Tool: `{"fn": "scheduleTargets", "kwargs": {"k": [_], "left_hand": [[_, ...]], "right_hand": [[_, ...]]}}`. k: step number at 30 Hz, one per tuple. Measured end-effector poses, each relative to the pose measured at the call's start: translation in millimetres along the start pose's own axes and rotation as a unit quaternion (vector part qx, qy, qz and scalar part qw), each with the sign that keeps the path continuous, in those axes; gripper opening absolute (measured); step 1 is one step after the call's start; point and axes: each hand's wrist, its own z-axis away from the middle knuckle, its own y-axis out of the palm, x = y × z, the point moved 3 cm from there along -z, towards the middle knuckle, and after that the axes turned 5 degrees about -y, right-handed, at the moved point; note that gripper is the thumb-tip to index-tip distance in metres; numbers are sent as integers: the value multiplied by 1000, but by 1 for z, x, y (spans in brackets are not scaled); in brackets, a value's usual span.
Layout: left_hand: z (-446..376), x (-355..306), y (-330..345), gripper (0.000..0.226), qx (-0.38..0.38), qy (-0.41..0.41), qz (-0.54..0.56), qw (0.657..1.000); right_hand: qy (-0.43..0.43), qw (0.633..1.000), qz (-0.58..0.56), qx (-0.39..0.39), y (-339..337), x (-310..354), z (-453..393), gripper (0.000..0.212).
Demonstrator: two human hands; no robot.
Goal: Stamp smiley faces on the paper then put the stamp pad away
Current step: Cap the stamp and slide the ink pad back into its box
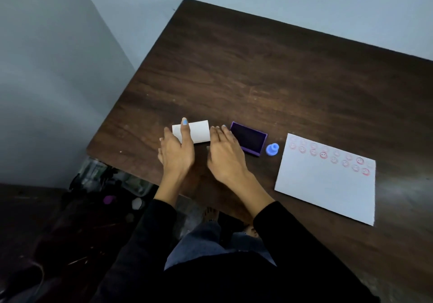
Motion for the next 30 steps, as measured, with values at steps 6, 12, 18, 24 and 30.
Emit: {"fn": "scheduleTargets", "kwargs": {"k": [6,12,18,24,30], "left_hand": [[3,5,1,81,1,-3,-8,1000],[9,-13,12,78,-8,42,37,998],[28,-38,44,63,34,117,61,991],[34,-38,67,60,82,139,28,987],[34,-32,70,46,79,153,-8,985]], "right_hand": [[-15,1000,11,25,8,4,3,66],[22,994,-80,-69,-2,2,12,60],[134,957,-171,-194,-22,-19,39,55],[199,940,-203,-189,-19,-43,55,55],[229,937,-192,-182,-11,-47,60,55]]}}
